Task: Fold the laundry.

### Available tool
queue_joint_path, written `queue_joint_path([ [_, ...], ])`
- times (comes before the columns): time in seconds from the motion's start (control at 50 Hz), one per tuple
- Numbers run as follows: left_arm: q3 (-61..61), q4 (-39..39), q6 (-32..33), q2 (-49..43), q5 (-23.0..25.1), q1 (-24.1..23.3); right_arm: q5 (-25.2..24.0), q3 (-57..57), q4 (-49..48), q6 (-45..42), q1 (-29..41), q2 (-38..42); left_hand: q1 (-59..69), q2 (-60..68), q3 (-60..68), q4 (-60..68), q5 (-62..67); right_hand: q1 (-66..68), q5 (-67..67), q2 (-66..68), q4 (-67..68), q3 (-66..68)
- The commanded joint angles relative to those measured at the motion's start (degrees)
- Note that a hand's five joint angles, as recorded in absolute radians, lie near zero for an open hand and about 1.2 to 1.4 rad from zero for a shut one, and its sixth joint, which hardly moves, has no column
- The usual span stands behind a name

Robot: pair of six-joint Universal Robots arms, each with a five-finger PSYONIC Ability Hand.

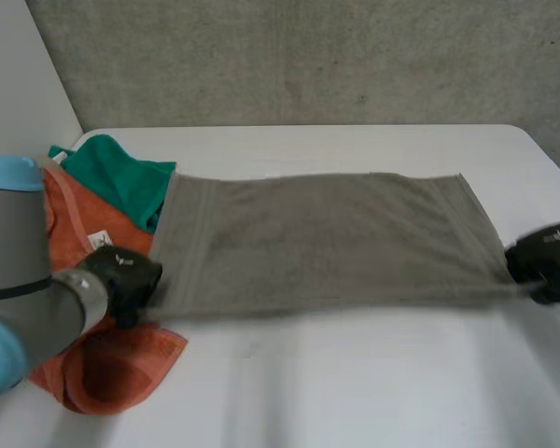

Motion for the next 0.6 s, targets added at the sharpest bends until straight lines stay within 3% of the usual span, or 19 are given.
queue_joint_path([
  [0.02, -4.4, -8.2, 5.2, 4.1, 2.3, -0.5, 1.2, 6.2, 9.8, -18.2, -4.3, -4.1, 13.5, 11.6, 11.9, 11.3, 13.2, 14.8, 12.9, 12.3, 11.4, 11.9],
  [0.26, 8.0, 6.0, 1.9, -5.9, 0.5, -2.3, 0.7, -3.8, -5.0, -0.9, 2.4, 2.2, 13.5, 11.6, 11.9, 11.3, 13.2, 14.8, 12.9, 12.3, 11.4, 11.9],
  [0.34, 16.6, 14.9, -1.0, -10.9, 0.1, -3.3, 0.9, -8.9, -17.0, 7.8, 5.2, 5.3, 13.5, 11.6, 11.9, 11.3, 13.2, 14.8, 12.9, 12.3, 11.4, 11.9],
  [0.48, 31.0, 25.7, -2.7, -21.3, 0.5, -3.0, 3.1, -11.8, -36.4, 13.4, 8.4, 10.2, 13.5, 11.6, 11.9, 11.3, 13.2, 14.8, 12.9, 12.3, 11.4, 11.9],
  [0.6, 40.6, 26.1, -3.5, -29.5, 1.0, -3.0, 5.9, -14.8, -50.5, 16.3, 11.4, 17.7, 13.5, 11.6, 11.9, 11.3, 13.2, 14.8, 12.9, 12.3, 11.4, 11.9],
])
